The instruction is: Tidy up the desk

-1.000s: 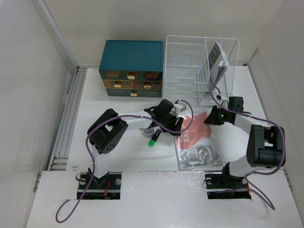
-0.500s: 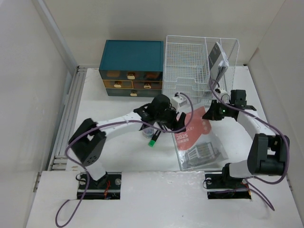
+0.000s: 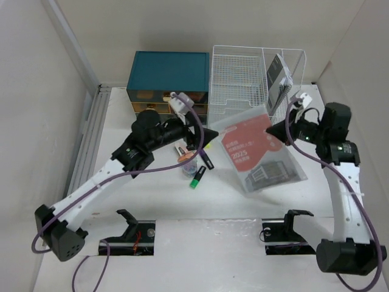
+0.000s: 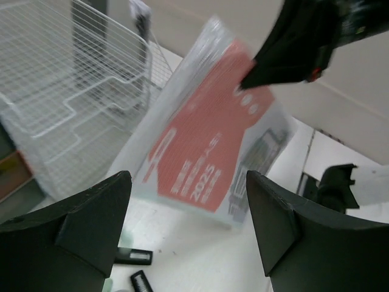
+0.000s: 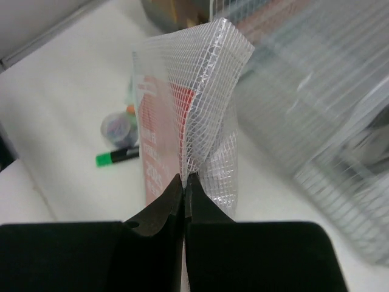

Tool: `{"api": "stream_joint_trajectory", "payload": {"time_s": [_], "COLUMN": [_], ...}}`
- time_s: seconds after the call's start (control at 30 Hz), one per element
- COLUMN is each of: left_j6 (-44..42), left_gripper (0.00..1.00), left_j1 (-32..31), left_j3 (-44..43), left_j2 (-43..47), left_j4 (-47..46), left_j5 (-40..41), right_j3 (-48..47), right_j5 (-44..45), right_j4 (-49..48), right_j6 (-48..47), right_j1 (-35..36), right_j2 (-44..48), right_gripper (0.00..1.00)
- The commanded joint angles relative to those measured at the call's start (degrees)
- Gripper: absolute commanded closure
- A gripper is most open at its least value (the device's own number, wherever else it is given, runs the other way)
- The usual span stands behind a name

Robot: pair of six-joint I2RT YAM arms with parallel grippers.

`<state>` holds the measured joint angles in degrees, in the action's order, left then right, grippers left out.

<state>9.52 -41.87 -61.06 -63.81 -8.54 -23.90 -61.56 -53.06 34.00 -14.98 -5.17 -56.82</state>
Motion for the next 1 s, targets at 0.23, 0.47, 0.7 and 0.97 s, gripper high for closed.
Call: {"api": "stream_joint_trajectory", "payload": {"time_s": [0.23, 0.47, 0.7, 0.97], "left_j6": [-3.1, -4.2, -4.2, -4.2], "left_gripper": [0.27, 0.27, 0.27, 0.26], "left_j1": [2.0, 2.0, 2.0, 2.0], "left_j3": [8.8, 8.8, 8.8, 8.8], "left_j2": [13.2, 13.1, 12.6, 11.0], "left_j4": [-3.2, -2.6, -2.6, -2.1], "left_j5": [14.7, 15.9, 16.7, 16.2], "right_j3": [-23.1, -31.6, -31.5, -19.4], "right_j5": [15.8, 45.9, 69.7, 76.2], "right_j4": [-22.3, -32.0, -41.6, -60.2], "right_j6": [14.6, 23.9, 15.8, 4.5], "right_j1": [0.3, 0.3, 0.3, 0.3], "right_j2": [6.3, -0.4, -3.8, -5.8], "right_gripper": [1.0, 1.0, 1.0, 1.0]}}
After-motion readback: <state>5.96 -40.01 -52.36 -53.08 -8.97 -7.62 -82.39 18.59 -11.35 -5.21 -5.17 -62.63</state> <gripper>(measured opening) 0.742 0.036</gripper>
